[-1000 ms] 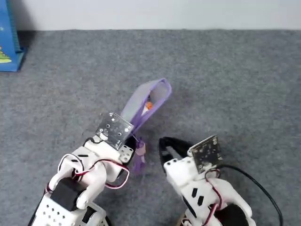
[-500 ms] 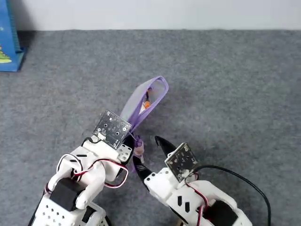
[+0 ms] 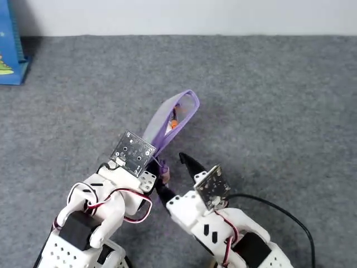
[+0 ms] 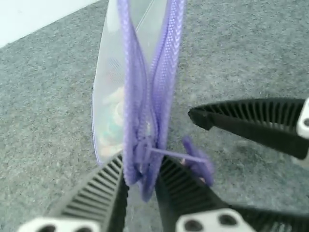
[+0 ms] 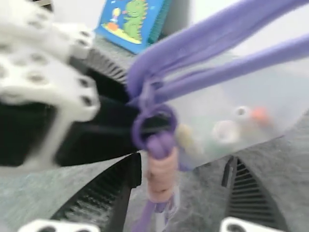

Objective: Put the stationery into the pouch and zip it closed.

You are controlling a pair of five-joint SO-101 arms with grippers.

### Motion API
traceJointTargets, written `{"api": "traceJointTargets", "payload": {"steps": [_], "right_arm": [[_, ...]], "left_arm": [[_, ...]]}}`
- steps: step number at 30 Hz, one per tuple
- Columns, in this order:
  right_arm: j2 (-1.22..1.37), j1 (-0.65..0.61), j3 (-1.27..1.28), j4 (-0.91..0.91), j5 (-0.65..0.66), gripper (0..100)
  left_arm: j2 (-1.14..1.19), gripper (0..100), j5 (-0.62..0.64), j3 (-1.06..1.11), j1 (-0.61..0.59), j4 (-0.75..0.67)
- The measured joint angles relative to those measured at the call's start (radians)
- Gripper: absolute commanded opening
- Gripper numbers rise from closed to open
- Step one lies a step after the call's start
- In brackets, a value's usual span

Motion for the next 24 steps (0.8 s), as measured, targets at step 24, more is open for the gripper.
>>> {"api": "traceJointTargets", "payload": {"steps": [24], "right_arm": [[-0.002, 0.288, -0.051, -0.077, 0.038, 0.8]], "left_arm": [[0.005, 1, 0.0, 0.0, 0.0, 0.003]]}}
